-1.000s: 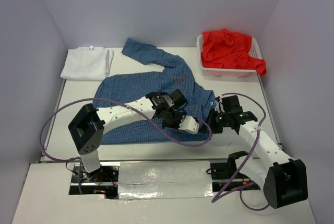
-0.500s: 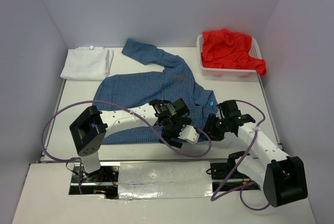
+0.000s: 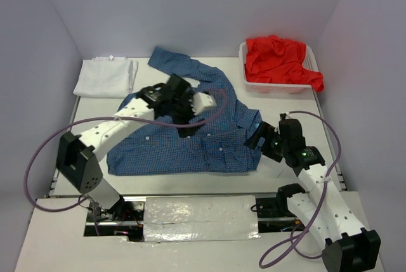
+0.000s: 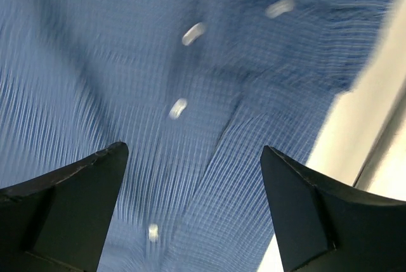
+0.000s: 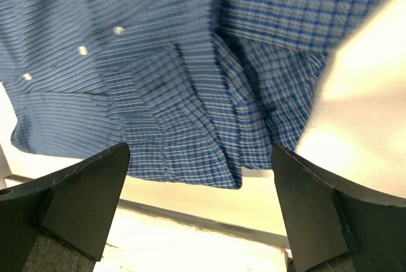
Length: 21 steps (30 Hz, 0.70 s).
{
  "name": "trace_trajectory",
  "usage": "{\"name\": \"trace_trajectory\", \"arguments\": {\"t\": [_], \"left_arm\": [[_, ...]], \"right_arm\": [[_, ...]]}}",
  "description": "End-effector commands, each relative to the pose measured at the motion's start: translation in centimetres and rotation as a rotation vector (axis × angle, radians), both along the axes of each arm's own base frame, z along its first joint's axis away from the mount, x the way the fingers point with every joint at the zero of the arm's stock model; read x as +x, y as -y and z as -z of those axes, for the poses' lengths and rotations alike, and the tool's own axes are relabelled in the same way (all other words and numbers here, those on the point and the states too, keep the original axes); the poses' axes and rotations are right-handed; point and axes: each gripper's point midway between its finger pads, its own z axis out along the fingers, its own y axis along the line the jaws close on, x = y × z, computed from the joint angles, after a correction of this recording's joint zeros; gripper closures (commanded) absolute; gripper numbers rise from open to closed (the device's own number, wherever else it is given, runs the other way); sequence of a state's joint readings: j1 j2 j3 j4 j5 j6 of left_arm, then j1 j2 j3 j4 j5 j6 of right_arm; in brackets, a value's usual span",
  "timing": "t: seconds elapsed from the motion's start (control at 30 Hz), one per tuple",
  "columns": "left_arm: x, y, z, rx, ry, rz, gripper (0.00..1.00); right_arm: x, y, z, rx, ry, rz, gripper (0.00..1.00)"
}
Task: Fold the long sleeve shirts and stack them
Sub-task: Fold the shirt
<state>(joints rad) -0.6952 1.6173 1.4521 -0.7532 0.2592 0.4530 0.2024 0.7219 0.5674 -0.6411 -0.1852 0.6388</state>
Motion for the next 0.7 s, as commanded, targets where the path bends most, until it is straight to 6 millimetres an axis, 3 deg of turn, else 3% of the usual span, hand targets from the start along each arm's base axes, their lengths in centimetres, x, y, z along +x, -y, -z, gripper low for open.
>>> {"name": "trace_trajectory", "arguments": {"t": [0.0, 0.03, 0.07, 0.1, 0.17, 0.2, 0.27, 0.33, 0.43, 0.57, 0.67], "left_arm": [[1.6, -7.8, -0.2, 0.021, -0.052, -0.363, 0.01], [1.9, -9.9, 0.0, 0.027, -0.065, -0.457, 0.01], [2.8, -13.8, -0.6, 0.02, -0.04, -0.577, 0.01], [2.6, -17.0, 0.7, 0.078, -0.037, -0.666, 0.01], [2.6, -22.0, 1.3, 0.122, -0.02, -0.783, 0.01], [1.9, -26.5, 2.4, 0.167, -0.042, -0.889, 0.01], [0.7, -31.7, 4.0, 0.209, -0.085, -1.018, 0.01], [-1.1, -34.4, 6.3, 0.311, -0.112, -1.044, 0.01], [-3.9, -36.0, 9.7, 0.386, -0.207, -1.031, 0.01], [-6.9, -35.2, 14.5, 0.403, -0.407, -0.991, 0.01], [-6.6, -35.4, 16.1, 0.409, -0.416, -1.003, 0.01]], "right_arm": [[-0.3, 0.7, 2.0, -0.009, -0.075, 0.073, 0.0], [-0.6, 0.8, 2.6, -0.015, -0.099, 0.078, 0.0], [-0.9, 0.9, 3.2, -0.017, -0.127, 0.089, 0.0], [-1.1, 1.2, 4.0, -0.032, -0.156, 0.099, 0.0], [-1.3, 1.4, 4.7, -0.041, -0.175, 0.114, 0.0], [-1.5, 1.5, 5.4, -0.044, -0.184, 0.121, 0.0], [-1.7, 1.6, 6.2, -0.044, -0.193, 0.13, 0.0], [-1.3, 1.4, 6.5, -0.03, -0.188, 0.134, 0.01], [-1.1, 1.0, 7.3, -0.016, -0.197, 0.123, 0.02], [-0.5, 0.5, 7.9, 0.0, -0.206, 0.113, 0.06], [-0.4, -0.2, 7.9, 0.029, -0.208, 0.086, 0.13]]}}
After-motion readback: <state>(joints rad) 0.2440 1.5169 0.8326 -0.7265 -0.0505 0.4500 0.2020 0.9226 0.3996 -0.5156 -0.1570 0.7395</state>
